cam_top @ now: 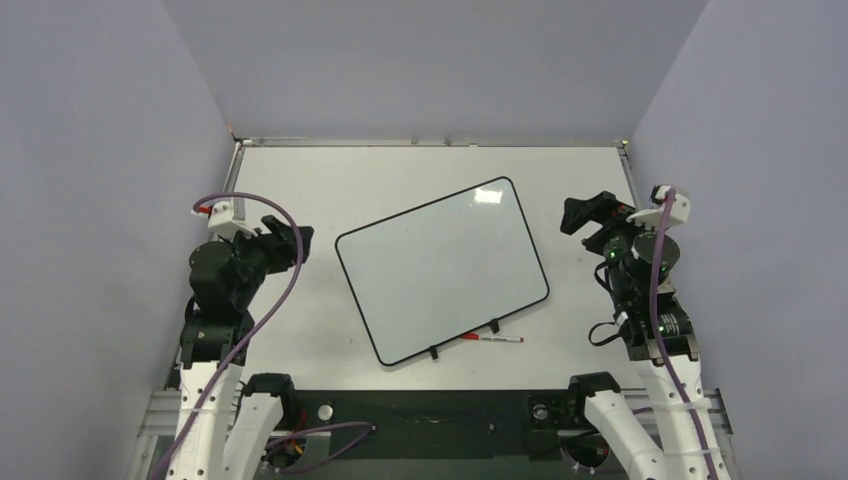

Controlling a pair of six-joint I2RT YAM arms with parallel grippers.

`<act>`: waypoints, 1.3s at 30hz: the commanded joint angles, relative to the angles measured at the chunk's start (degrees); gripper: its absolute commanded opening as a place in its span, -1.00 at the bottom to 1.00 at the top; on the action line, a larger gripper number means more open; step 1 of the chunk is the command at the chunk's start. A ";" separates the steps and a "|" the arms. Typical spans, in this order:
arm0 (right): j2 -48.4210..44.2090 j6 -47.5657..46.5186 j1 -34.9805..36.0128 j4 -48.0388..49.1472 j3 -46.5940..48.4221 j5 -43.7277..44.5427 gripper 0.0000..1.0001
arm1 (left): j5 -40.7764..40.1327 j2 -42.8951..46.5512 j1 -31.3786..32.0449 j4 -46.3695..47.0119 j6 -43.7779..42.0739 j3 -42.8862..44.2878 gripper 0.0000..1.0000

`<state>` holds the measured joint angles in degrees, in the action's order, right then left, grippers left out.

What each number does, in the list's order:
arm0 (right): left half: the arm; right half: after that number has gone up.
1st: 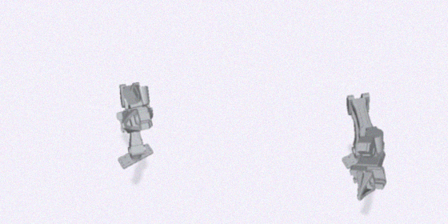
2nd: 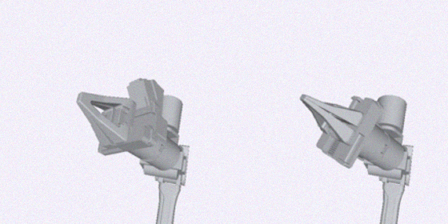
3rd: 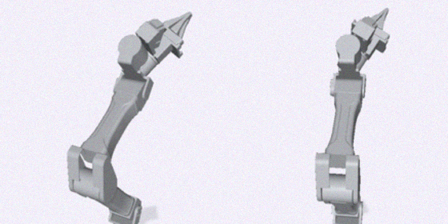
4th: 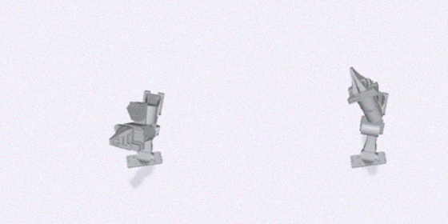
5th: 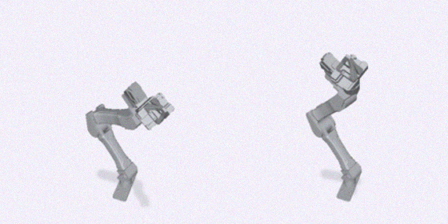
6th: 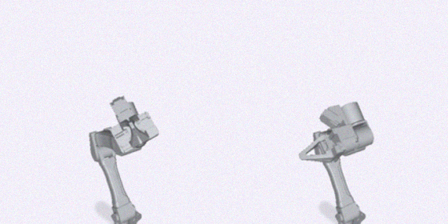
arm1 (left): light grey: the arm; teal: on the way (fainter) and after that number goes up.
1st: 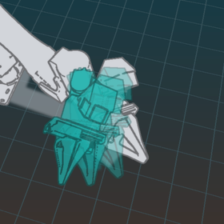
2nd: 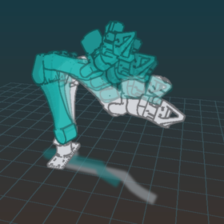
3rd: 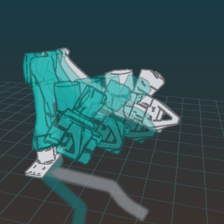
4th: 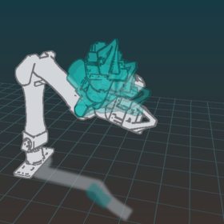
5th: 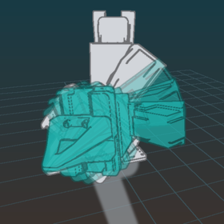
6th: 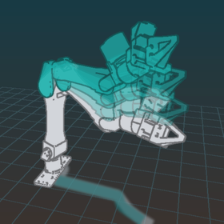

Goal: Write a sentence on the whiteboard
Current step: Pick up the whiteboard marker at the center of the board.

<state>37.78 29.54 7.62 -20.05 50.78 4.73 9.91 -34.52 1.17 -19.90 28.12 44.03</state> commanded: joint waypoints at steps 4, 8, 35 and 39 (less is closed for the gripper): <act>3.69 -1.13 0.99 -1.82 5.29 -8.72 1.00 | 3.83 -2.12 -0.20 3.59 -0.14 3.45 0.35; 7.45 -5.19 2.17 -1.74 6.84 -17.93 1.00 | 0.61 -1.08 -0.20 3.43 1.38 1.47 0.35; 5.82 16.30 33.83 -20.95 -4.64 23.91 0.81 | -6.10 -7.70 15.03 13.16 -2.59 -0.36 0.17; -1.42 27.08 35.37 -21.74 -13.83 23.11 0.75 | -12.74 -9.58 23.90 12.43 -4.59 1.28 0.17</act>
<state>40.56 41.89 41.36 -38.41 44.05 24.60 4.93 -42.83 18.15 -9.61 27.83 41.34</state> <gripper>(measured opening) 0.895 0.589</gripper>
